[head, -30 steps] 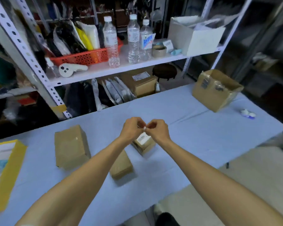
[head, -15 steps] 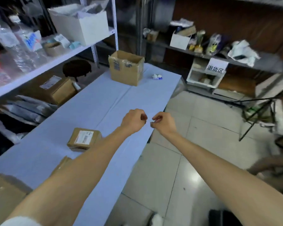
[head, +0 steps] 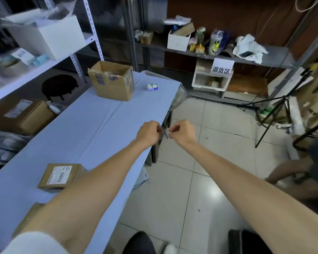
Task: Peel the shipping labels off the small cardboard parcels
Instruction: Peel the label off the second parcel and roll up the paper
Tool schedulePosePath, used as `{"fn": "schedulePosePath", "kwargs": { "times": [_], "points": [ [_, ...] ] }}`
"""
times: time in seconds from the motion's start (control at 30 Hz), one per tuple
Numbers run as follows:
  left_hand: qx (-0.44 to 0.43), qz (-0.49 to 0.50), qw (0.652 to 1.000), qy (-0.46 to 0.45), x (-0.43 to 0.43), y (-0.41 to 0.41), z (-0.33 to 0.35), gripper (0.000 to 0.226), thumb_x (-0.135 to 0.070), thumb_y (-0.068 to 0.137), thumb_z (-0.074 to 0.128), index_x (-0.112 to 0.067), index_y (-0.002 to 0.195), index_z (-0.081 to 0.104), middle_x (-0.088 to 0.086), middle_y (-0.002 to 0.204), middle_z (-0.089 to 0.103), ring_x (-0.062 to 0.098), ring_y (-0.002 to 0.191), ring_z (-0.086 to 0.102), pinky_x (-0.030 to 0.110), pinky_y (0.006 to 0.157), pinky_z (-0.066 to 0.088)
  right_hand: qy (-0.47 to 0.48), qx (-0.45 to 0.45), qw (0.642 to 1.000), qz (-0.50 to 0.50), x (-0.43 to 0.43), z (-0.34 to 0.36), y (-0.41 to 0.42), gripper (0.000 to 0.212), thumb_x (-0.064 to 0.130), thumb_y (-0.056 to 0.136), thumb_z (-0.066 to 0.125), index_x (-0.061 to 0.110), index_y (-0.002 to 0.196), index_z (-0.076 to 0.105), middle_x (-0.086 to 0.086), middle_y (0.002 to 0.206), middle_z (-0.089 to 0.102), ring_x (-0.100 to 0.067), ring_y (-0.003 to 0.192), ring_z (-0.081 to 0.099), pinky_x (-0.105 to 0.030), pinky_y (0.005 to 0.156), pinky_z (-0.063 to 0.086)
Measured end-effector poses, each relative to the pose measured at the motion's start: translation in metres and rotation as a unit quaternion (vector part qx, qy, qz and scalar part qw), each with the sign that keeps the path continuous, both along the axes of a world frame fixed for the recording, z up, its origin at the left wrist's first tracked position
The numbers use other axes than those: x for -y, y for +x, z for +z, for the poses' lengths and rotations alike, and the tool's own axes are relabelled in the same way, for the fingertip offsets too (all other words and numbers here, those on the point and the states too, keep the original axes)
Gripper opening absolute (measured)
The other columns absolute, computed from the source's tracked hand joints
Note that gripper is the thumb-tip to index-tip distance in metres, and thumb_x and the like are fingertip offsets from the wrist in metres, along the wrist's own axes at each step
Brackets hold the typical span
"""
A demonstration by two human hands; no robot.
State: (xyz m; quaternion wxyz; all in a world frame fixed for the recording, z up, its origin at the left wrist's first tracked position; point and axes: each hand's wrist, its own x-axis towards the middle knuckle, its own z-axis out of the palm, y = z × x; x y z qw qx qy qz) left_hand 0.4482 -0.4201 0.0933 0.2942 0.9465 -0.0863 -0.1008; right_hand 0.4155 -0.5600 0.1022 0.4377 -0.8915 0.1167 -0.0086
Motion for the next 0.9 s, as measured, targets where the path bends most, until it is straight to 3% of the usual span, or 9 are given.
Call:
{"fn": "schedulePosePath", "kwargs": {
  "times": [0.2, 0.33, 0.4, 0.47, 0.57, 0.73, 0.9],
  "points": [
    [-0.006, 0.0, 1.0, 0.003, 0.039, 0.061, -0.011, 0.024, -0.01, 0.084, 0.052, -0.019, 0.095, 0.071, 0.008, 0.105, 0.071, 0.029, 0.101, 0.063, 0.035, 0.086, 0.053, -0.015, -0.004, 1.0, 0.005, 0.034, -0.006, 0.063, 0.01, -0.009, 0.07, 0.062, -0.004, 0.071, 0.071, -0.012, 0.077, 0.072, -0.026, 0.079, 0.067, -0.033, 0.067, 0.056],
    [0.008, -0.003, 1.0, -0.003, 0.061, 0.129, -0.012, 0.025, -0.007, 0.084, 0.053, -0.016, 0.097, 0.072, 0.007, 0.105, 0.072, 0.027, 0.101, 0.064, 0.032, 0.084, 0.052, -0.028, 0.001, 1.0, 0.011, 0.051, -0.013, 0.136, 0.009, -0.01, 0.067, 0.061, -0.013, 0.074, 0.065, -0.026, 0.08, 0.068, -0.04, 0.081, 0.063, -0.024, 0.055, 0.039],
    [0.015, 0.005, 1.0, -0.008, 0.068, 0.169, -0.012, 0.023, -0.007, 0.085, 0.054, -0.015, 0.097, 0.072, 0.007, 0.105, 0.072, 0.027, 0.101, 0.063, 0.03, 0.082, 0.051, -0.046, -0.007, 0.998, 0.034, 0.057, -0.012, 0.174, 0.009, -0.009, 0.071, 0.062, -0.009, 0.076, 0.07, -0.019, 0.082, 0.072, -0.028, 0.07, 0.063, -0.019, 0.053, 0.039],
    [0.012, -0.004, 1.0, -0.012, 0.07, 0.209, -0.008, 0.021, -0.01, 0.086, 0.057, -0.014, 0.1, 0.072, 0.007, 0.105, 0.072, 0.026, 0.101, 0.064, 0.03, 0.082, 0.05, -0.055, -0.011, 0.997, 0.051, 0.061, -0.007, 0.214, 0.01, -0.007, 0.075, 0.064, -0.005, 0.08, 0.073, -0.012, 0.087, 0.073, -0.015, 0.073, 0.06, -0.018, 0.058, 0.044],
    [0.007, -0.029, 0.999, -0.03, 0.068, 0.268, 0.008, 0.021, -0.008, 0.082, 0.059, -0.009, 0.099, 0.073, 0.011, 0.101, 0.072, 0.028, 0.098, 0.065, 0.032, 0.081, 0.052, -0.088, -0.018, 0.994, 0.065, 0.059, 0.004, 0.276, 0.011, -0.002, 0.074, 0.068, 0.004, 0.08, 0.075, -0.009, 0.088, 0.073, -0.02, 0.081, 0.066, -0.026, 0.069, 0.05],
    [0.02, 0.027, 0.999, -0.025, 0.049, 0.343, 0.038, 0.024, -0.008, 0.082, 0.056, -0.011, 0.099, 0.073, 0.011, 0.101, 0.072, 0.027, 0.098, 0.063, 0.04, 0.085, 0.053, -0.097, -0.018, 0.988, 0.116, 0.035, 0.022, 0.369, 0.008, -0.001, 0.071, 0.067, 0.001, 0.078, 0.071, -0.014, 0.083, 0.07, -0.025, 0.074, 0.063, -0.027, 0.057, 0.046],
    [0.008, 0.102, 0.994, -0.037, 0.011, 0.383, 0.052, 0.04, -0.027, 0.066, 0.052, -0.006, 0.093, 0.073, 0.014, 0.098, 0.072, 0.029, 0.094, 0.065, 0.039, 0.086, 0.052, -0.124, -0.008, 0.973, 0.196, -0.006, 0.029, 0.434, 0.01, -0.003, 0.069, 0.063, 0.002, 0.076, 0.07, -0.016, 0.078, 0.068, -0.029, 0.079, 0.065, -0.033, 0.062, 0.047]
  ]
}}
